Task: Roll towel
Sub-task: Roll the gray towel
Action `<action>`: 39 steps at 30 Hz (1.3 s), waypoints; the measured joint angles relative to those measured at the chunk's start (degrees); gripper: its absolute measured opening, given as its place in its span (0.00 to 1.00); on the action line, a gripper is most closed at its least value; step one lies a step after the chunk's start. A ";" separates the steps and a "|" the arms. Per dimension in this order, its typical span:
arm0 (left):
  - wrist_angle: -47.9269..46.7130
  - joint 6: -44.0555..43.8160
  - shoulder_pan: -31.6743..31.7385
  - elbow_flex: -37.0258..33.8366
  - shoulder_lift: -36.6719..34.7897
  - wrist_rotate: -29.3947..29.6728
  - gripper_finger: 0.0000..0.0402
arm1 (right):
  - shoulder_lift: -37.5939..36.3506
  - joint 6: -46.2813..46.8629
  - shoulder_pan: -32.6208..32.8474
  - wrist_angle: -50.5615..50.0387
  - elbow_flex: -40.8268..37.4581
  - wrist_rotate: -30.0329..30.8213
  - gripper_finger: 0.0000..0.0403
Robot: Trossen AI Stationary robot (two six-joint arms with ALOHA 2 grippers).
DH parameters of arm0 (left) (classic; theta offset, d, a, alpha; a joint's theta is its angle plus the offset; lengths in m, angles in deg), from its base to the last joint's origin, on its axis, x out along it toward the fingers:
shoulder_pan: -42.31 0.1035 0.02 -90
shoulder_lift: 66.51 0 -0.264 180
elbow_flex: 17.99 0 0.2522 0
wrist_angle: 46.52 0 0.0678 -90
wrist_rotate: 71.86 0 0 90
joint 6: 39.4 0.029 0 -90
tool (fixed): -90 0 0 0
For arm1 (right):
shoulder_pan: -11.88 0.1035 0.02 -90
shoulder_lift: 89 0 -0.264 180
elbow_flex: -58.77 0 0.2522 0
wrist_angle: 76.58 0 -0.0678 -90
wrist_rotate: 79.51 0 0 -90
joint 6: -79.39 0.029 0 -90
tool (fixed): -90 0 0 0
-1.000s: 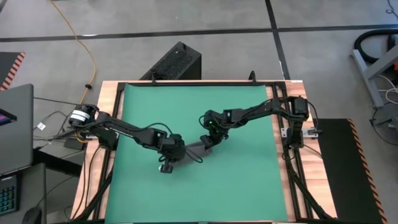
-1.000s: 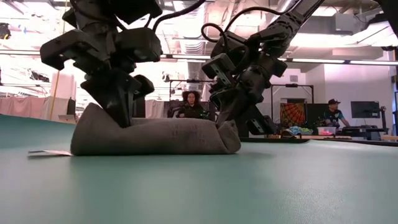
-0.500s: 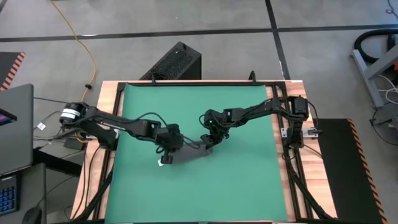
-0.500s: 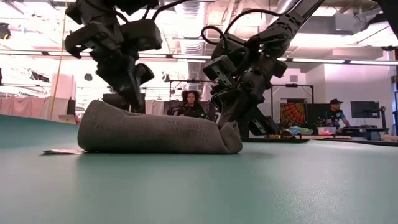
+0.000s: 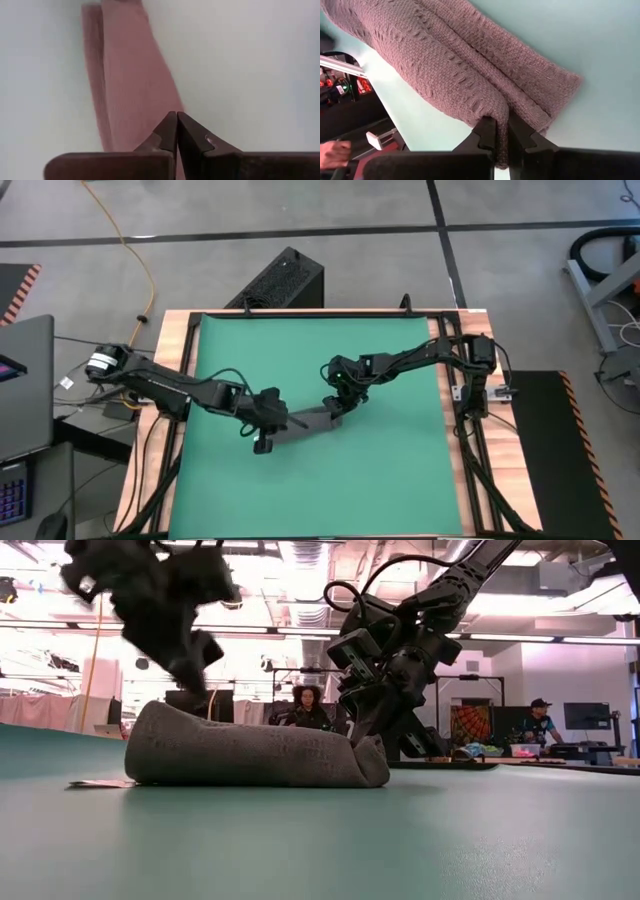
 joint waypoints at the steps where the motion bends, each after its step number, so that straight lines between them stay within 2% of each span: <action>1: 0.02 -0.25 -0.23 -0.90 0.06 1.08 0.00 | 0.00 0.03 0.00 0.00 0.00 0.00 0.08; 4: 0.40 0.06 -0.09 -3.52 0.03 3.65 0.00 | 0.00 0.17 0.00 -0.05 0.00 -0.18 0.08; 9: 4.51 0.82 1.49 -8.75 -0.04 3.16 0.00 | 0.00 1.32 0.00 0.13 0.00 -0.20 0.09; 20: 12.70 -0.71 4.61 -17.55 -0.24 -1.31 0.00 | -0.38 1.07 0.00 1.10 -0.02 -0.06 0.11; 28: 13.72 -0.24 5.13 -18.84 -0.20 -1.92 0.00 | -3.32 1.32 -0.45 1.97 -0.02 2.58 0.18; 39: 13.74 1.77 5.20 -18.90 -0.09 -1.46 0.00 | -4.99 -1.50 -2.17 -2.71 0.01 4.79 0.19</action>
